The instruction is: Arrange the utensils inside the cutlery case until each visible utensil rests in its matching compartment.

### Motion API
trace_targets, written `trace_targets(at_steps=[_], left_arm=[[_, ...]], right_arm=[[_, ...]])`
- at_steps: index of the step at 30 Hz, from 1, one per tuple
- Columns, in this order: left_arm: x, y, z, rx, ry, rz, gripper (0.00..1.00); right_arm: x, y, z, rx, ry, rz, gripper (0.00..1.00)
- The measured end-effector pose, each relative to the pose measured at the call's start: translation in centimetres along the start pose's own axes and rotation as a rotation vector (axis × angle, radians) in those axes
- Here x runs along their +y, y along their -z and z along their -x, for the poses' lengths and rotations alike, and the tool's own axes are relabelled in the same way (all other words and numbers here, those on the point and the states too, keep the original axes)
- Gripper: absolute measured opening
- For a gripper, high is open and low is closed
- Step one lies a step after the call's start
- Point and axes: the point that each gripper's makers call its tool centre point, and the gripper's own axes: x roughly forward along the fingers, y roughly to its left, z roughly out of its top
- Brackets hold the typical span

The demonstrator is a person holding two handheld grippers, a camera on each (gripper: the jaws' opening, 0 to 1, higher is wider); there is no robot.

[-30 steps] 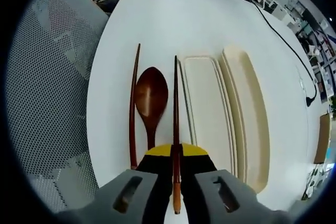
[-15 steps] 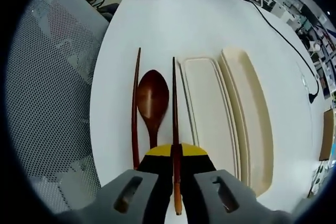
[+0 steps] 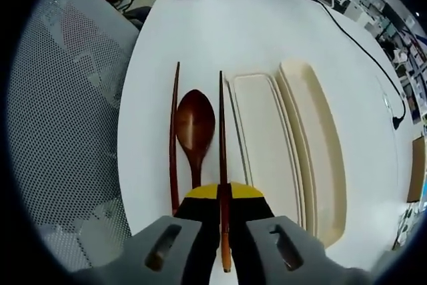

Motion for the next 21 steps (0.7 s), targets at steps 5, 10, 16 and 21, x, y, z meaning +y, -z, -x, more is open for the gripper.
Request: trace_targets(at_steps=[5, 10, 16, 21], left_arm=[[0.04, 0.0, 0.03, 0.0, -0.001, 0.002, 0.37], [0.04, 0.01, 0.04, 0.0, 0.001, 0.004, 0.37], [0.02, 0.0, 0.03, 0.0, 0.003, 0.003, 0.37], [-0.04, -0.01, 0.0, 0.0, 0.005, 0.001, 0.37]], right_arm=[[0.06, -0.04, 0.13, 0.002, -0.005, -0.013, 0.0], [0.0, 0.12, 0.23, 0.02, -0.003, -0.011, 0.0], [-0.33, 0.22, 0.62, 0.037, 0.007, -0.02, 0.0], [-0.29, 0.39, 0.87, 0.048, 0.01, 0.004, 0.0]])
